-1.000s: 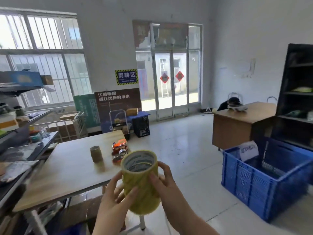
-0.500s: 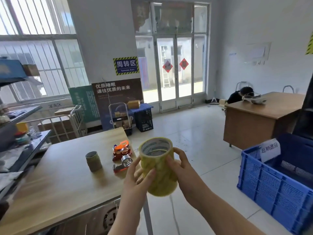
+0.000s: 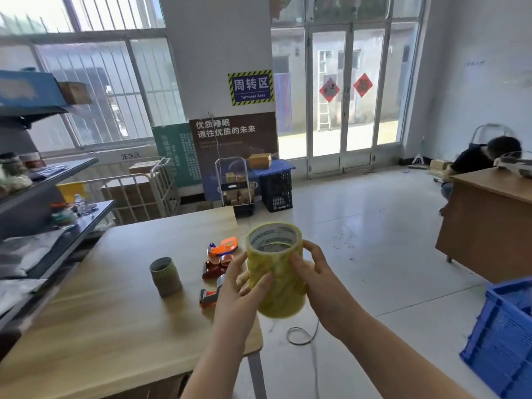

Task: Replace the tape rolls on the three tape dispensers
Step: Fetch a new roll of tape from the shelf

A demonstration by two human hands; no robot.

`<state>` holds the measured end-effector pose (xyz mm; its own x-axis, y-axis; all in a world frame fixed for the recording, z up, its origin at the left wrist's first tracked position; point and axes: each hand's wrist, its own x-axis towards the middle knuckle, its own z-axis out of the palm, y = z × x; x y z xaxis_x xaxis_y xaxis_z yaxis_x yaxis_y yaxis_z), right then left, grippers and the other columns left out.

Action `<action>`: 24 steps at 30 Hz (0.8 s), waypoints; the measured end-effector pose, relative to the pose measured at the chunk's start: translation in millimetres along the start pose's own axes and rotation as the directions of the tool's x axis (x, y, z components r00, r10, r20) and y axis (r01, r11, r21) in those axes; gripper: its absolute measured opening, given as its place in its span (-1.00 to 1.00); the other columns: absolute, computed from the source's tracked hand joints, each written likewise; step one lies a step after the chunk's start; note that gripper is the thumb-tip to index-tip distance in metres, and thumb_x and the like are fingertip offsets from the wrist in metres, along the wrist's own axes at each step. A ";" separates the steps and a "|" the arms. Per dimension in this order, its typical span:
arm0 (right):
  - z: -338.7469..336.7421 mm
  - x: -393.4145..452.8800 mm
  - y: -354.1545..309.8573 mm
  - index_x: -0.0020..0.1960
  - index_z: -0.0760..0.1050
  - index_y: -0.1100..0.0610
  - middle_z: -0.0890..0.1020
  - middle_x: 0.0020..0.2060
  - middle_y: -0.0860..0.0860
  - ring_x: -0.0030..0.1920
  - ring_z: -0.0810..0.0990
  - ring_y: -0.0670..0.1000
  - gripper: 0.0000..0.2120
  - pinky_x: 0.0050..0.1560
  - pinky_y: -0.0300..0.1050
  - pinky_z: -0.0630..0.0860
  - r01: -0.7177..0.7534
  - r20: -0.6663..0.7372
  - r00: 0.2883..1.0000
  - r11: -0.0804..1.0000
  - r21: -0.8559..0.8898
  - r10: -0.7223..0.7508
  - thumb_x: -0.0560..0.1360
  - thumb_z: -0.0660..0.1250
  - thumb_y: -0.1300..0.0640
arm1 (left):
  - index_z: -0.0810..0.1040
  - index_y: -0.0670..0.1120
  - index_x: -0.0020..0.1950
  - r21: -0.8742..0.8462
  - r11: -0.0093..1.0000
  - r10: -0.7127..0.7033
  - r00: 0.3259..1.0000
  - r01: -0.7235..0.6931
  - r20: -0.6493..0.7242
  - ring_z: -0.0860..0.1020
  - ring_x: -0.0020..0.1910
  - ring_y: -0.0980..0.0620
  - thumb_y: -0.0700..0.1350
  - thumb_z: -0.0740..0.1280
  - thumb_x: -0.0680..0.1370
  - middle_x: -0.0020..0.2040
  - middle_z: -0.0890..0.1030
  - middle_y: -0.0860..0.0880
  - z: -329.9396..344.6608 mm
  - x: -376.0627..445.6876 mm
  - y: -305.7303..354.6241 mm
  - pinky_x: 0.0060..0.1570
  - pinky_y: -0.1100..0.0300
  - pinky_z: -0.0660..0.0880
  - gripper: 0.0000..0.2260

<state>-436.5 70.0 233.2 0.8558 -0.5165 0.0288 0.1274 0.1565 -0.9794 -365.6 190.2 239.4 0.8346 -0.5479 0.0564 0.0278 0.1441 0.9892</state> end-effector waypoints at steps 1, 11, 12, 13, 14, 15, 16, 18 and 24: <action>-9.7 17.8 -0.9 0.15 0.31 -0.24 0.56 0.14 0.04 0.14 0.54 0.04 -0.54 0.08 -0.08 0.50 -0.006 0.021 1.000 1.000 0.000 0.006 0.27 0.27 -0.24 | 0.36 0.12 0.26 0.010 1.000 -0.002 1.000 0.003 -0.022 0.53 -0.06 0.16 -0.17 0.40 0.46 0.00 0.53 0.08 8.4 16.4 -3.2 -0.11 0.22 0.53 -0.55; -92.3 180.0 -6.5 0.27 0.29 -0.17 0.55 0.19 0.10 0.16 0.55 0.04 -0.42 0.04 -0.14 0.48 -0.038 0.177 0.983 0.999 -0.013 0.039 0.28 0.29 -0.23 | 0.34 0.01 0.35 0.016 1.000 -0.001 0.984 0.003 -0.176 0.52 -0.11 0.21 -0.27 0.35 0.49 -0.05 0.53 0.08 84.8 157.9 -26.3 -0.39 0.49 0.50 -0.53; -96.2 197.2 -5.1 0.27 0.28 -0.16 0.55 0.19 0.10 0.15 0.55 0.03 -0.42 0.02 -0.16 0.48 -0.047 0.192 0.980 0.999 -0.013 0.049 0.28 0.29 -0.22 | 0.34 0.02 0.35 0.014 1.000 -0.006 0.981 0.009 -0.194 0.53 -0.10 0.20 -0.26 0.36 0.48 -0.03 0.53 0.05 87.3 174.1 -29.8 -0.39 0.49 0.49 -0.52; -98.5 212.6 -3.0 0.27 0.28 -0.16 0.55 0.19 0.09 0.15 0.55 0.03 -0.43 -0.01 -0.17 0.47 -0.057 0.205 0.977 0.998 -0.012 0.058 0.30 0.28 -0.21 | 0.34 0.03 0.34 0.014 1.000 -0.010 0.978 0.013 -0.209 0.52 -0.09 0.19 -0.26 0.36 0.48 -0.01 0.54 0.05 88.4 188.5 -32.9 -0.39 0.49 0.49 -0.53; -99.9 228.8 -0.5 0.27 0.29 -0.16 0.55 0.18 0.08 0.13 0.55 0.01 -0.48 -0.02 -0.19 0.47 -0.065 0.216 0.974 0.998 -0.009 0.065 0.33 0.28 -0.19 | 0.35 0.05 0.32 0.011 1.000 -0.010 0.975 0.013 -0.222 0.52 -0.09 0.20 -0.25 0.36 0.48 -0.02 0.53 0.07 88.3 203.5 -36.0 -0.38 0.48 0.50 -0.54; -100.3 245.8 2.4 0.25 0.29 -0.16 0.56 0.16 0.05 0.12 0.56 -0.01 -0.55 -0.03 -0.20 0.48 -0.072 0.223 0.972 0.997 -0.006 0.072 0.39 0.27 -0.15 | 0.35 0.07 0.30 0.012 1.000 -0.008 0.972 0.011 -0.236 0.52 -0.10 0.21 -0.24 0.36 0.48 -0.04 0.52 0.11 87.4 218.6 -39.8 -0.35 0.45 0.52 -0.55; -100.7 263.2 5.6 0.25 0.30 -0.16 0.56 0.13 0.01 0.10 0.55 -0.03 -0.62 -0.04 -0.21 0.48 -0.081 0.229 0.970 0.997 -0.005 0.080 0.46 0.26 -0.10 | 0.35 0.08 0.28 0.017 1.000 -0.006 0.969 0.011 -0.248 0.52 -0.09 0.21 -0.23 0.37 0.48 -0.04 0.52 0.13 85.4 233.8 -44.1 -0.30 0.40 0.55 -0.56; -98.6 299.6 12.3 0.27 0.29 -0.13 0.52 0.07 -0.09 0.08 0.53 -0.07 -0.67 -0.01 -0.21 0.47 -0.098 0.240 0.966 0.995 -0.013 0.098 0.53 0.23 -0.01 | 0.37 0.12 0.25 0.021 1.000 -0.006 0.962 0.013 -0.272 0.54 -0.06 0.17 -0.21 0.38 0.47 -0.02 0.53 0.10 78.0 265.1 -52.5 -0.16 0.28 0.56 -0.57; -68.1 408.0 34.5 0.27 0.28 -0.17 0.55 0.17 0.04 0.17 0.52 0.00 -0.55 0.07 -0.15 0.45 -0.124 0.311 0.942 0.992 -0.027 0.126 0.41 0.28 -0.13 | 0.38 0.15 0.22 -0.013 1.000 -0.002 0.950 -0.002 -0.313 0.57 -0.17 0.26 -0.20 0.38 0.47 -0.04 0.52 0.13 42.4 363.4 -66.6 -0.32 0.37 0.56 -0.59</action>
<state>-117.1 -192.7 197.6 0.9781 -0.2054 -0.0341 0.0070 0.1963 -0.9805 -87.4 -53.4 199.8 0.9647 -0.2631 0.0087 0.0335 0.1555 0.9873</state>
